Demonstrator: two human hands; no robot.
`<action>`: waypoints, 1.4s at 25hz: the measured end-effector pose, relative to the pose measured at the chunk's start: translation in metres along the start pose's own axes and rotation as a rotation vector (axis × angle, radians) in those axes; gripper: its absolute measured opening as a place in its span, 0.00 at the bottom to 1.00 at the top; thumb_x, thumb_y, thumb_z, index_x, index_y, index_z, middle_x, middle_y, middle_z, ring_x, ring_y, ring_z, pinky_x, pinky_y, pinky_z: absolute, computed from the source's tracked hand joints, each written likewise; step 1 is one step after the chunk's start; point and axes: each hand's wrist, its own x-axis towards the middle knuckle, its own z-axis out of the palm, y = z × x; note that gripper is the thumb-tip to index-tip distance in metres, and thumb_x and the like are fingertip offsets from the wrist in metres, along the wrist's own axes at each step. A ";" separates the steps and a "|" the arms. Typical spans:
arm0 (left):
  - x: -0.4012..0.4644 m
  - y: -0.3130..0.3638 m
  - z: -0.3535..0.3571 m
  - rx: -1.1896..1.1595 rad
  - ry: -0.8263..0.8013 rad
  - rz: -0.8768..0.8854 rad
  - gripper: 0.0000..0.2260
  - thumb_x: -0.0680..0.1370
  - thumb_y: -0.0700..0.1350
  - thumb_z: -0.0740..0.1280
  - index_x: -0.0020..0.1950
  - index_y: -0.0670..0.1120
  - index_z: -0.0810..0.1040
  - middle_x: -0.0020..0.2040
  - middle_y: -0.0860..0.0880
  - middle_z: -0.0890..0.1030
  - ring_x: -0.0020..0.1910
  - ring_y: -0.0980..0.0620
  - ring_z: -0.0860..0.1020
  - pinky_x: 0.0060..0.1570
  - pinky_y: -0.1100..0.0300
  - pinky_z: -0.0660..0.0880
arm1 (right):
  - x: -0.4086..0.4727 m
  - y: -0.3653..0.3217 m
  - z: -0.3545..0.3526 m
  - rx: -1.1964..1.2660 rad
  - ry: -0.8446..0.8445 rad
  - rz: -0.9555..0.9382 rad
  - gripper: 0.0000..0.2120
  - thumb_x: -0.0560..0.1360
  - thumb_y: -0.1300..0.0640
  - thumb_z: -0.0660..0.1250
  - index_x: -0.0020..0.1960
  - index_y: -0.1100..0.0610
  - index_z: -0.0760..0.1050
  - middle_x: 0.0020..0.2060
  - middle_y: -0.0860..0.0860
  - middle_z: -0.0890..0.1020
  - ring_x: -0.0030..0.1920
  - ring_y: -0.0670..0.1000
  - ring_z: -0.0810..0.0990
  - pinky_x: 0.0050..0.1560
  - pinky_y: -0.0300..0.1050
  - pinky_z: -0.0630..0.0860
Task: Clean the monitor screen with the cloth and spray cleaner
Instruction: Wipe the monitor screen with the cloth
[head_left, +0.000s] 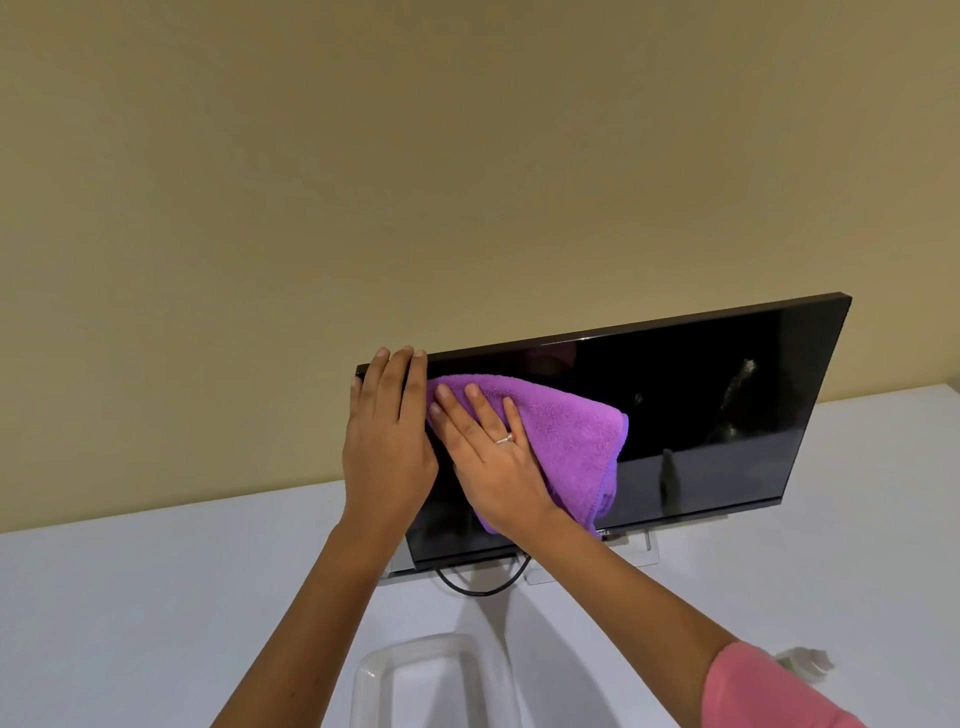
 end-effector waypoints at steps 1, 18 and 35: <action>-0.001 0.002 0.001 -0.010 0.008 -0.009 0.27 0.71 0.29 0.56 0.71 0.36 0.68 0.69 0.37 0.72 0.71 0.36 0.65 0.69 0.37 0.63 | -0.005 0.006 -0.003 -0.019 -0.012 0.013 0.28 0.75 0.64 0.57 0.75 0.55 0.60 0.74 0.49 0.61 0.75 0.54 0.57 0.75 0.58 0.47; -0.004 0.003 0.007 -0.070 -0.008 -0.067 0.33 0.65 0.22 0.58 0.70 0.35 0.67 0.69 0.38 0.71 0.72 0.37 0.64 0.70 0.38 0.62 | 0.020 0.009 -0.014 0.073 0.033 0.030 0.29 0.74 0.65 0.60 0.74 0.55 0.62 0.72 0.49 0.63 0.76 0.53 0.55 0.74 0.58 0.49; -0.004 0.005 0.008 -0.099 0.023 -0.077 0.36 0.61 0.21 0.57 0.70 0.37 0.67 0.67 0.40 0.72 0.72 0.40 0.63 0.64 0.39 0.70 | -0.009 0.107 -0.052 0.016 0.065 0.473 0.27 0.76 0.60 0.54 0.75 0.61 0.57 0.74 0.53 0.59 0.75 0.58 0.53 0.73 0.58 0.47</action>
